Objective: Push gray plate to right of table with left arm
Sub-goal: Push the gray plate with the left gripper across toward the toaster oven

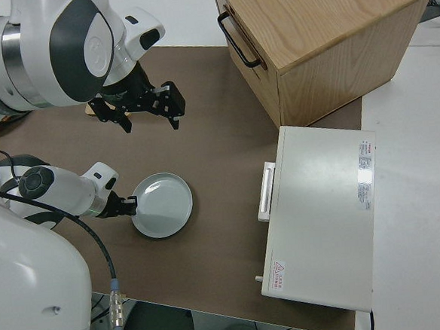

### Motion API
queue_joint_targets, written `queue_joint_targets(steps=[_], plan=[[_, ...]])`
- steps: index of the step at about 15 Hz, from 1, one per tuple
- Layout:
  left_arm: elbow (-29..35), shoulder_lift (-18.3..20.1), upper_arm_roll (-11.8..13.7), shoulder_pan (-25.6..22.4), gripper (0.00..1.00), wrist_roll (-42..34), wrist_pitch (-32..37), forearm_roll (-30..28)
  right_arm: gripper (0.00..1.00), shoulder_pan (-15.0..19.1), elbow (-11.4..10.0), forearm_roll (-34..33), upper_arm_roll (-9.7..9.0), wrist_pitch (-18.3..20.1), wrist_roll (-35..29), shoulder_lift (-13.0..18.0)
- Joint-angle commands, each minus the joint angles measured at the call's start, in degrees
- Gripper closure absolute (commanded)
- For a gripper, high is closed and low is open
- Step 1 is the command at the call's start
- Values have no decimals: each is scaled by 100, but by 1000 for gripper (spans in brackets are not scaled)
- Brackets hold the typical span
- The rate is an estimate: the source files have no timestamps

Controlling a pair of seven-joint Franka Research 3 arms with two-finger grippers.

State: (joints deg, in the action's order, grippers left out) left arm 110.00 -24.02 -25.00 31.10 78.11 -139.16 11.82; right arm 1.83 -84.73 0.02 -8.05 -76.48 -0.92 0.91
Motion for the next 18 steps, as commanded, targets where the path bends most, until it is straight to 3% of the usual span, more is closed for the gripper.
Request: queue_joint_targets(steps=[1, 5, 6, 8, 10, 11, 15, 18], plan=[[-225, -288, 65, 151, 1000, 213, 117, 198, 17, 107, 53, 25, -92, 89, -75, 14], [-374, -341, 65, 186, 967, 222, 135, 198, 17, 115, 53, 25, -92, 89, -75, 14], [-383, -341, 74, 186, 866, 222, 135, 189, 17, 107, 53, 25, -92, 89, -75, 14], [-453, -384, 74, 186, 540, 222, 144, 198, 17, 107, 53, 25, -92, 89, -75, 14], [-471, -376, 83, 186, 282, 222, 161, 198, 17, 107, 53, 25, -92, 89, -66, 14], [-489, -376, 83, 186, 215, 222, 196, 206, 17, 115, 53, 25, -92, 89, -66, 14], [-498, -350, 83, 186, 15, 213, 276, 207, 17, 107, 53, 25, -92, 89, -75, 14], [-524, -323, 83, 177, 15, 204, 389, 215, 17, 115, 53, 25, -92, 89, -75, 14]])
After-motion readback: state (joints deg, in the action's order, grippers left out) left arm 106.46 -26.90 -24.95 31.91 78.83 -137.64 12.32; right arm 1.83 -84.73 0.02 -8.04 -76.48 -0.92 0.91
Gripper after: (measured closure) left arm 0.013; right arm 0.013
